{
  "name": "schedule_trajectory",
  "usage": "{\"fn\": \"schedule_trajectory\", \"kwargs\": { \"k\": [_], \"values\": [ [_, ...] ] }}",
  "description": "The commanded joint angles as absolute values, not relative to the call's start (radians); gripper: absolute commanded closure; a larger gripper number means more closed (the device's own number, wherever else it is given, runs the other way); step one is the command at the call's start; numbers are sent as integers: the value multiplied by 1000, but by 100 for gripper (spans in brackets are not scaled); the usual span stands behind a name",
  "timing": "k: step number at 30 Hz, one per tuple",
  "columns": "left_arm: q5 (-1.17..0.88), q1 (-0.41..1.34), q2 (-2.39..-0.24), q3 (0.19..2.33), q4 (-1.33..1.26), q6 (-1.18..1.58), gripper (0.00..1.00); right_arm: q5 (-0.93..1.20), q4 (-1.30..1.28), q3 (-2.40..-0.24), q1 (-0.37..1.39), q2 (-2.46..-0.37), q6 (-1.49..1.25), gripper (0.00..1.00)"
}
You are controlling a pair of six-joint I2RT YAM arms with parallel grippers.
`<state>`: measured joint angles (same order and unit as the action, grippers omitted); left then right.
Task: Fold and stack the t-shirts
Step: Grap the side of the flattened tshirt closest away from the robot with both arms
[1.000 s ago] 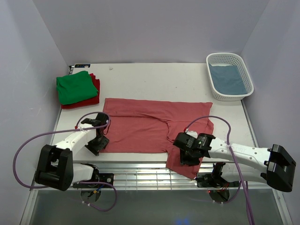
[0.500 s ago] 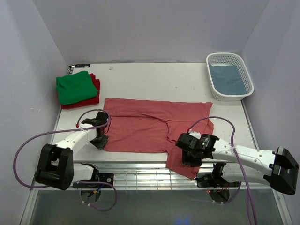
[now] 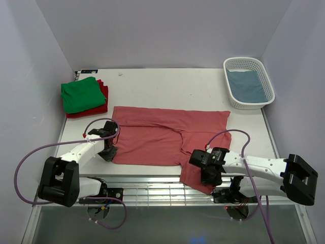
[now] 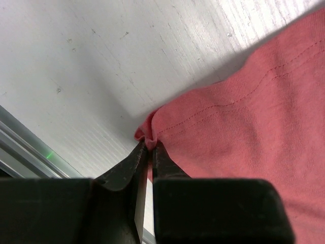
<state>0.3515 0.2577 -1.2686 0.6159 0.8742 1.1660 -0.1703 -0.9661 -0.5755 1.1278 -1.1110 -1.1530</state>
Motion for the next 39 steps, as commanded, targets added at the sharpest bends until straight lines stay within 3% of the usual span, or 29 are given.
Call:
{"fn": "schedule_trajectory", "kwargs": {
  "k": [1,12,29,35,38,39],
  "values": [
    [341,249,-1318,552,761,1167,83,-237,-1090,-649,1149,-1156,-1203,54],
    [316,249,-1347,528,713,1144,83,-272,-1155,-730,1161,-1198,-1229,53],
    [307,249,-1342,532,719,1135,83,-164,-980,-644,1187,-1330,-1160,55],
    [307,249,-1328,538,724,1129,83,-114,-925,-589,1189,-1325,-1146,73],
    [305,250,-1321,541,730,1126,84,-109,-913,-580,1187,-1322,-1144,91],
    [304,249,-1313,543,733,1124,84,-115,-928,-592,1187,-1321,-1144,92]
  ]
}}
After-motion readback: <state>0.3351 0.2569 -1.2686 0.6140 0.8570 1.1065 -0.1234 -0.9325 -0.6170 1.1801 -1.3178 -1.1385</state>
